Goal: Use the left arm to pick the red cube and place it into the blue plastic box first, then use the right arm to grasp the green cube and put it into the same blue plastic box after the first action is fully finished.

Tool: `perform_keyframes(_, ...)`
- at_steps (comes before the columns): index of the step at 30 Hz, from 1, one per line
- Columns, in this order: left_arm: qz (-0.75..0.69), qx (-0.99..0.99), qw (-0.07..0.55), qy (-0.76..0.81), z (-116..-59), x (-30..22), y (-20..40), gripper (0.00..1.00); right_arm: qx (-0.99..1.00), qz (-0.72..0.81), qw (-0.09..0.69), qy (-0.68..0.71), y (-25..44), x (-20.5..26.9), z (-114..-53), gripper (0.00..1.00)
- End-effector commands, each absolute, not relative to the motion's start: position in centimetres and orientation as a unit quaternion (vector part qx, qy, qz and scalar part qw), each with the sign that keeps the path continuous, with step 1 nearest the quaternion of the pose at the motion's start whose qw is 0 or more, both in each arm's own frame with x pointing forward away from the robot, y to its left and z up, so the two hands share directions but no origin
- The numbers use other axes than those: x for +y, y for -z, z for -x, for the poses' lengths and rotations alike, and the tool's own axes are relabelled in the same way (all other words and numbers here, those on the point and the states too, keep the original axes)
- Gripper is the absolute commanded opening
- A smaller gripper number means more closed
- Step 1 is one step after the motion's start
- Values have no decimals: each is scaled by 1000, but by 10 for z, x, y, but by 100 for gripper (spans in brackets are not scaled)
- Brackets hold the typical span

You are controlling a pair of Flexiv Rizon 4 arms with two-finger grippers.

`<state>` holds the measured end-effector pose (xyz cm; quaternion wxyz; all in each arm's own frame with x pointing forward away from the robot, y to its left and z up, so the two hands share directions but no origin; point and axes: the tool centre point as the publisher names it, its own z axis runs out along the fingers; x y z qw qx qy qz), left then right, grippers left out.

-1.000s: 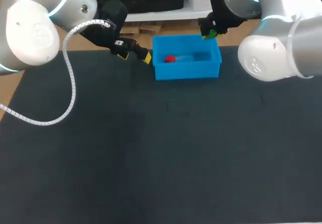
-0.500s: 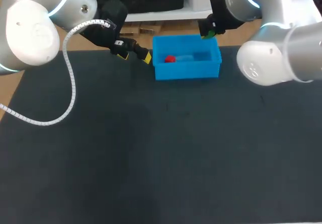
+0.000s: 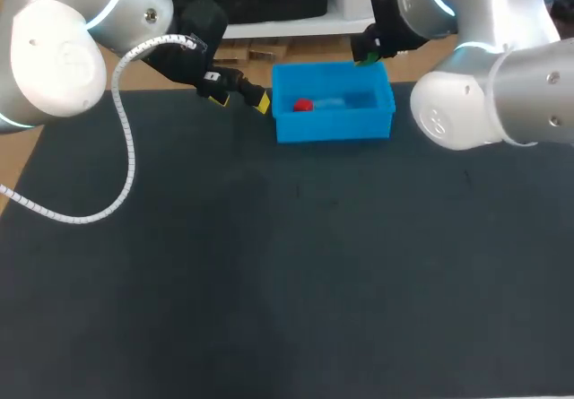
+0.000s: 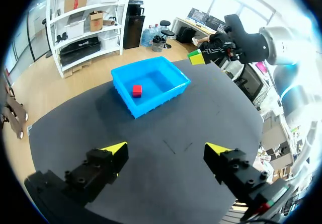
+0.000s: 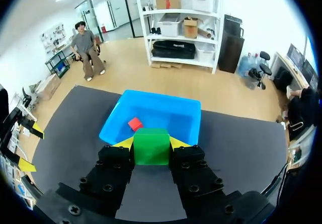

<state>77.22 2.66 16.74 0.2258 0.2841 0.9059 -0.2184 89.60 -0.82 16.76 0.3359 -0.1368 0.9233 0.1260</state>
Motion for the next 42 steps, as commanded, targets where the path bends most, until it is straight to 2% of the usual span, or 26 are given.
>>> perform_keyframes(1, -283, 906, 225, 217, -772, 26, -168, 100, 924, 140, 332, -128, -164, -6, -909, 0)
perform_keyframes(42, -283, 906, 225, 217, -772, 26, -168, 100, 927, 147, 315, -141, -115, 1, -930, 0)
